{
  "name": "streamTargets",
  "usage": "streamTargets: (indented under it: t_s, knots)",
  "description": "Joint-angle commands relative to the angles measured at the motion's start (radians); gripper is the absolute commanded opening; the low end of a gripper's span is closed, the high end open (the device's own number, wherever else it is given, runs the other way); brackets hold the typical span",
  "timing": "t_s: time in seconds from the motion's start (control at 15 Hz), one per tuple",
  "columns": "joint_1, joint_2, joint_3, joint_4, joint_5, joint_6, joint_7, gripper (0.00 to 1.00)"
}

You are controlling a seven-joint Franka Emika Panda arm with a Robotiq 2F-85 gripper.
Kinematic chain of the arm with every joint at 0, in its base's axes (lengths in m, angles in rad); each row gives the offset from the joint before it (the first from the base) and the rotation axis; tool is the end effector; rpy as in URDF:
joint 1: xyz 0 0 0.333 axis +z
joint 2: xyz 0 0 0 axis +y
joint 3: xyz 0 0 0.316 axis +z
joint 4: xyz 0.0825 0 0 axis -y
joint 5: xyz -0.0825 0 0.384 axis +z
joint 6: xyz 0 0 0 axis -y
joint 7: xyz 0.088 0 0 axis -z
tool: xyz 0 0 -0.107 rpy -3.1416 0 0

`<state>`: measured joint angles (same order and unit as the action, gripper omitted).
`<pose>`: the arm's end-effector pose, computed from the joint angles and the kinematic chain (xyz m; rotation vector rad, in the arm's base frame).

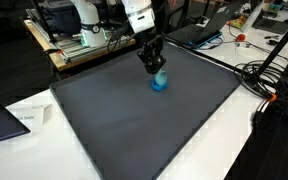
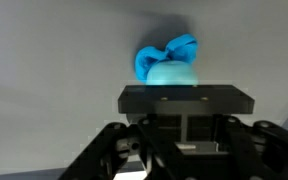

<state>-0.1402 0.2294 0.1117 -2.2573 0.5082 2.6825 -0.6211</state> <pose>0.5549 -0.0314 0.2778 -2.8904 -0.2182 -0.3950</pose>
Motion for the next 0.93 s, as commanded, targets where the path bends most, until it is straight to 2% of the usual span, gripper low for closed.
streamTargets:
  t_s: [0.0,0.87]
  knots:
    - [-0.01,0.08,-0.017,0.01,-0.052,-0.027,-0.001,0.22]
    - [-0.031,0.135,-0.039,0.067,-0.065,-0.126,-0.036,0.22]
